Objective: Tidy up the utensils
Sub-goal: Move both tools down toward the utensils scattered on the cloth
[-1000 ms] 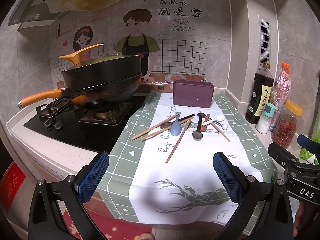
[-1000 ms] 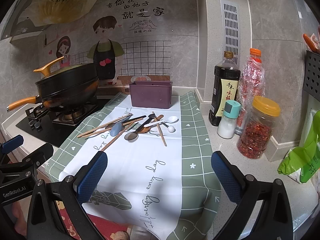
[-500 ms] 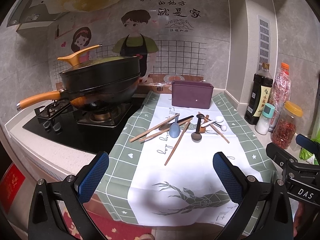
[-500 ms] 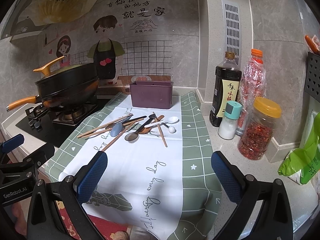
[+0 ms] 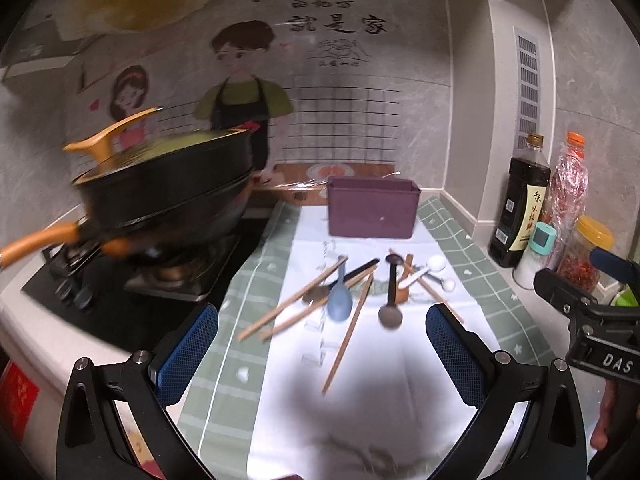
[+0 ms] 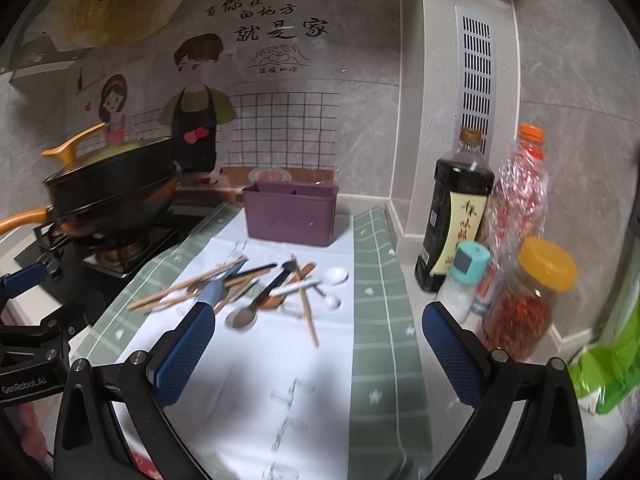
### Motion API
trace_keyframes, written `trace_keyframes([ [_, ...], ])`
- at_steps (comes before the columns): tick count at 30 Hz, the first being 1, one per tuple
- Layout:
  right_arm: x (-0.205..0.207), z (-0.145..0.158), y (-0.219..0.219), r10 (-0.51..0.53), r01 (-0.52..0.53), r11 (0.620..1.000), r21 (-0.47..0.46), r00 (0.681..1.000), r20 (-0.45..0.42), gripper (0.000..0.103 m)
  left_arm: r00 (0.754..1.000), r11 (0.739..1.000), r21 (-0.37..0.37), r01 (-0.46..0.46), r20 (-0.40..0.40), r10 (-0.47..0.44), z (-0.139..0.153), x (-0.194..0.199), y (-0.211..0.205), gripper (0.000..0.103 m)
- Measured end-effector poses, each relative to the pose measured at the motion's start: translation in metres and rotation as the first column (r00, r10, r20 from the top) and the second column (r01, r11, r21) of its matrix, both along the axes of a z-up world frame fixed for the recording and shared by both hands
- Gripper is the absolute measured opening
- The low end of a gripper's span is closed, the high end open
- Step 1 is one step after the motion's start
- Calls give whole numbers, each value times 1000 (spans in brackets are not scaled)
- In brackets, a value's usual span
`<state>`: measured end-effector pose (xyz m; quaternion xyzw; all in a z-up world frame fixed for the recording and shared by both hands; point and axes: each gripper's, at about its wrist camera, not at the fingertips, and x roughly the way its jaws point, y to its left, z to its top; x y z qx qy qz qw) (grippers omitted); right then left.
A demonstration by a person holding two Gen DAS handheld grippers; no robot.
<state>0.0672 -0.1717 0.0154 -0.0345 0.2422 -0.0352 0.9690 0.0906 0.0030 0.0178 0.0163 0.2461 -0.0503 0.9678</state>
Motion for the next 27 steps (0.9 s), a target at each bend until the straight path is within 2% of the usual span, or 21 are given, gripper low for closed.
trace_keyframes([
  [7, 65, 4, -1, -42, 41, 999, -25, 999, -8, 103, 998, 996, 62, 62, 5, -62, 3, 74, 0, 103],
  [12, 116, -1, -1, -77, 76, 997, -19, 995, -62, 103, 997, 998, 19, 68, -40, -67, -2, 125, 18, 103],
  [17, 149, -8, 4, -124, 122, 992, -28, 986, -112, 103, 991, 995, -48, 87, -94, -91, -14, 162, 36, 103],
  [22, 177, -24, 15, -176, 163, 983, -84, 969, -174, 103, 983, 990, -50, 130, -127, -136, -25, 189, 39, 103],
  [27, 199, -46, 9, -228, 208, 972, -105, 940, -255, 103, 973, 987, -12, 163, -162, -163, -36, 212, 31, 103],
])
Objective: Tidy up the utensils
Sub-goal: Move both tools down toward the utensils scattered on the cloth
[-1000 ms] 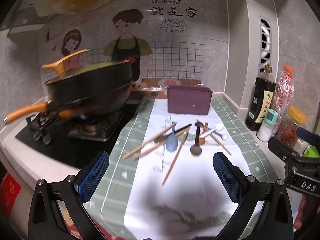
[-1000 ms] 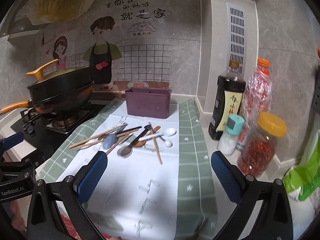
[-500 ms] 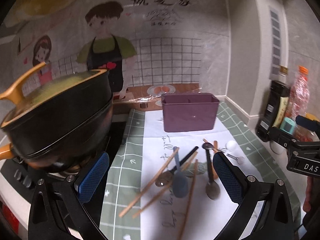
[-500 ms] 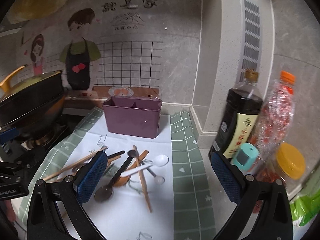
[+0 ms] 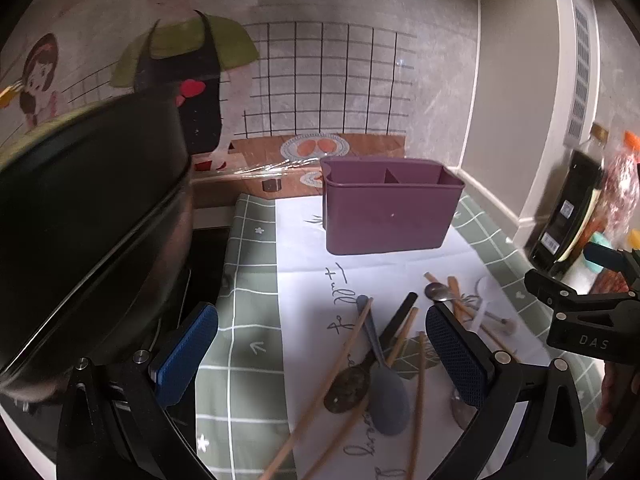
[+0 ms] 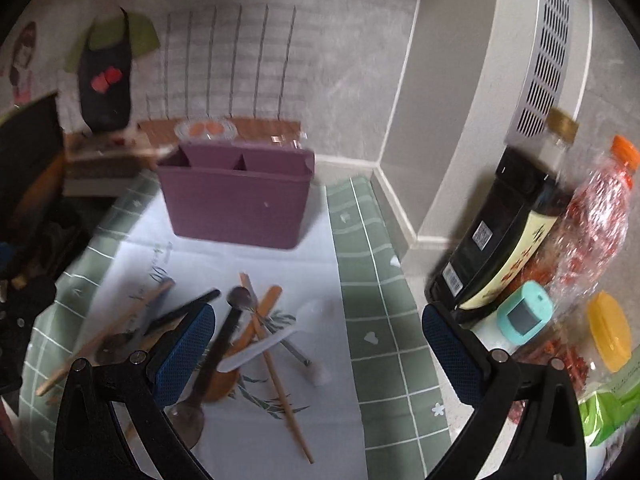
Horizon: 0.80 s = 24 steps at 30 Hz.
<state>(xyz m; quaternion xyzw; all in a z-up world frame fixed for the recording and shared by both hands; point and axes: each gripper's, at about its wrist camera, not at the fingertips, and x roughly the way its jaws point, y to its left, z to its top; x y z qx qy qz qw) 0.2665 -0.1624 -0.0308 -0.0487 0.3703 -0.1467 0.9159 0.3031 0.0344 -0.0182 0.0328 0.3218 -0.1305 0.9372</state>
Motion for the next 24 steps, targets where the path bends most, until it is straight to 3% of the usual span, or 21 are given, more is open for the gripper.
trace_keyframes([
  [6, 19, -30, -19, 20, -14, 998, 66, 997, -80, 103, 995, 999, -11, -52, -86, 51, -18, 17, 0, 103],
  [10, 28, -47, -31, 74, -64, 992, 109, 993, -89, 100, 976, 991, 8, -134, -169, 133, -41, 19, 3, 103],
  [11, 30, -51, -35, 83, -71, 990, 124, 992, -99, 97, 971, 988, 13, -151, -184, 151, -43, 18, 4, 103],
  [13, 39, -61, -42, 105, -86, 984, 156, 987, -120, 80, 958, 983, -10, -182, -225, 175, -48, 9, 7, 103],
  [14, 44, -65, -43, 123, -100, 981, 169, 984, -129, 77, 954, 983, -21, -184, -246, 174, -50, 3, 7, 103],
  [16, 51, -72, -47, 151, -120, 971, 205, 978, -141, 63, 948, 981, -6, -194, -258, 186, -52, -4, 8, 103],
  [19, 58, -77, -44, 251, -203, 932, 299, 959, -133, 53, 938, 978, -15, -209, -284, 197, -51, -17, 14, 103],
  [24, 70, -77, -23, 430, -379, 876, 297, 894, -127, 44, 925, 970, -9, -244, -301, 230, -46, -28, 21, 103],
])
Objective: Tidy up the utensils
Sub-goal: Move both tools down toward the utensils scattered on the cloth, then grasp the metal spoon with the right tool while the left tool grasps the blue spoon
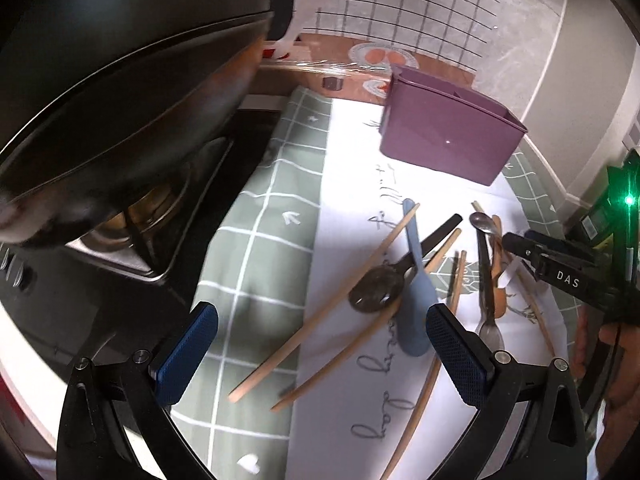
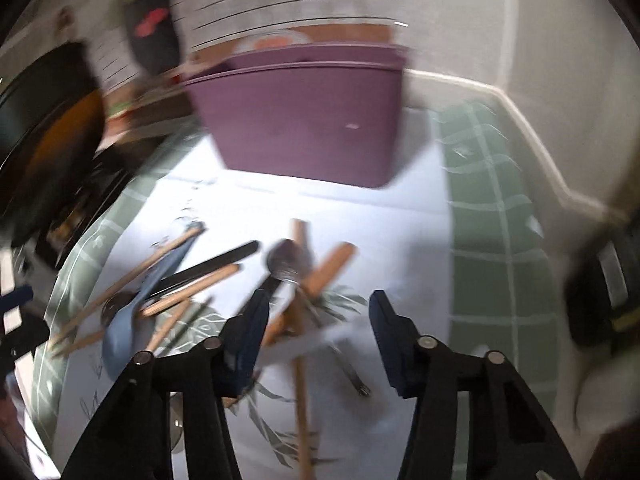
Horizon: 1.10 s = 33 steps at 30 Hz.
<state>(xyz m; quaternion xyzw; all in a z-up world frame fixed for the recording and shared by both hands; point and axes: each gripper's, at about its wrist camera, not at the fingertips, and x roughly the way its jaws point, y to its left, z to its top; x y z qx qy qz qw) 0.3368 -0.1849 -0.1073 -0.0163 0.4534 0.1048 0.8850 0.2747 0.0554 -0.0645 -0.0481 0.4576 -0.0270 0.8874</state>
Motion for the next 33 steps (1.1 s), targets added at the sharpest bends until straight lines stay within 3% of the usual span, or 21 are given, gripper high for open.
trace_keyframes([
  [3, 14, -1, 14, 79, -79, 997, -19, 997, -13, 34, 1000, 1000, 0, -12, -12, 12, 1, 0, 2, 103],
  [13, 30, -10, 31, 171, -176, 979, -107, 984, -54, 24, 1000, 1000, -14, -15, -21, 15, 3, -5, 6, 103],
  [17, 32, -12, 29, 181, -189, 975, -114, 980, -77, 23, 998, 998, -43, 49, -27, -50, 0, -1, -7, 102],
  [18, 32, -12, 29, 179, -188, 976, -114, 980, -82, 18, 997, 996, -51, 77, -29, -78, -1, 1, -12, 101],
  [21, 28, -6, 26, 158, -166, 980, -112, 984, -80, 6, 990, 989, -46, 140, -28, -142, -1, 6, -26, 89],
  [24, 20, 3, 16, 125, -130, 989, -68, 989, -78, 6, 976, 976, -55, 211, -39, -213, -2, 16, -42, 82],
  [27, 10, 11, 11, 99, -103, 993, -64, 993, -65, 6, 961, 962, -64, 266, -59, -270, -3, 32, -58, 69],
  [33, -8, 20, 11, 70, -74, 995, -70, 996, -58, 6, 927, 940, -57, 335, -158, -340, -17, 70, -83, 55],
])
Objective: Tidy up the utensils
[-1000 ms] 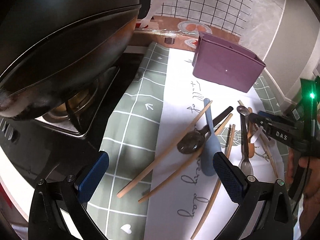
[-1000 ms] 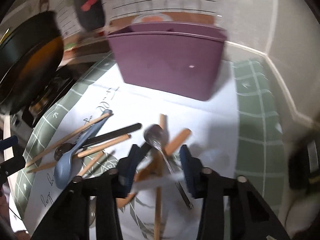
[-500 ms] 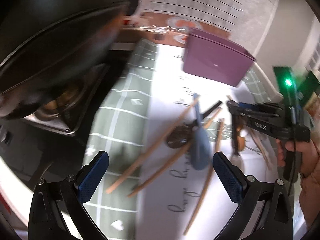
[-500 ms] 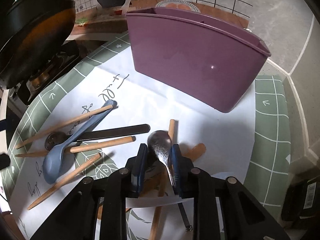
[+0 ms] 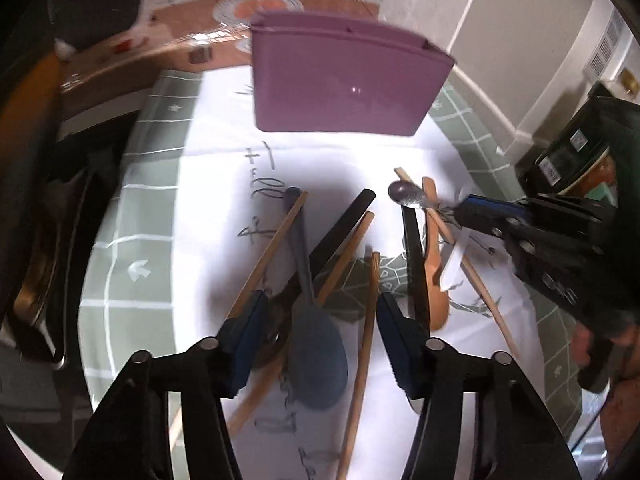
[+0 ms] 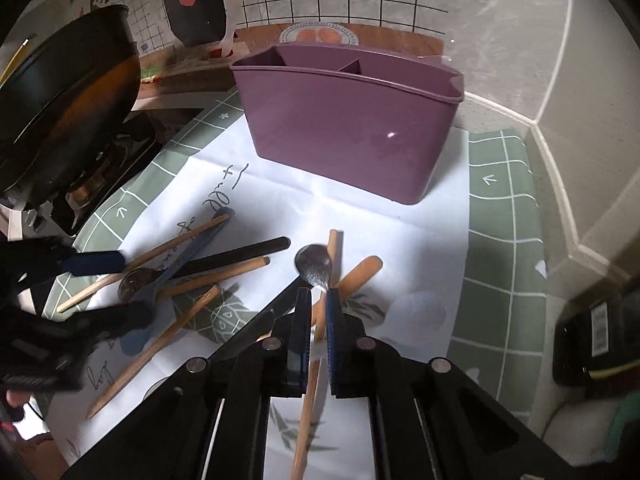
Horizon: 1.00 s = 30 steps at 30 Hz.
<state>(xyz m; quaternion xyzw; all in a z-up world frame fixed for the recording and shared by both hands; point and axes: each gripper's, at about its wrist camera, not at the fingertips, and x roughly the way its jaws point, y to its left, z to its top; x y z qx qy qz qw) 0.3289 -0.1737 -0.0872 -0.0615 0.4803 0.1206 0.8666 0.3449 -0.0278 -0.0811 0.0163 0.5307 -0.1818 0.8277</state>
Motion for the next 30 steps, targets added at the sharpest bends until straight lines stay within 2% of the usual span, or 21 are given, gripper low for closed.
trace_keyframes([
  [4, -9, 5, -1, -12, 12, 1000, -1, 1000, 6, 6, 999, 998, 50, 26, -31, -24, -11, 18, -11, 51],
  [8, -15, 9, -6, -33, 33, 999, -1, 999, 15, 6, 996, 998, 52, 27, -87, -22, -25, 29, -13, 42],
  [12, -17, 11, -11, -44, 44, 999, -2, 999, 17, 6, 997, 998, 50, 35, -72, -31, -25, 29, -15, 35],
  [15, -16, 13, -13, -44, 44, 999, -10, 999, 23, 6, 998, 999, 37, 38, -48, -36, -20, 26, -13, 25],
  [16, -17, 15, -14, -42, 43, 999, -9, 999, 26, 6, 999, 999, 23, 30, -34, -29, -15, 23, -10, 11],
  [17, -16, 16, -15, -39, 39, 999, -3, 999, 26, 6, 999, 1000, 8, 25, -34, -24, -12, 22, -8, 9],
  [20, -14, 17, -18, -29, 29, 1000, 11, 999, 21, 6, 999, 999, -52, 16, -38, -18, -2, 13, 2, 8],
  [23, -15, 16, -17, -13, 13, 1000, 4, 1000, 19, 6, 999, 998, -60, 19, -32, -21, 4, 0, 9, 8],
  [30, -16, 13, -23, 2, -2, 1000, 22, 1000, -4, 6, 993, 997, -71, 32, -109, -40, -3, -12, 16, 9],
])
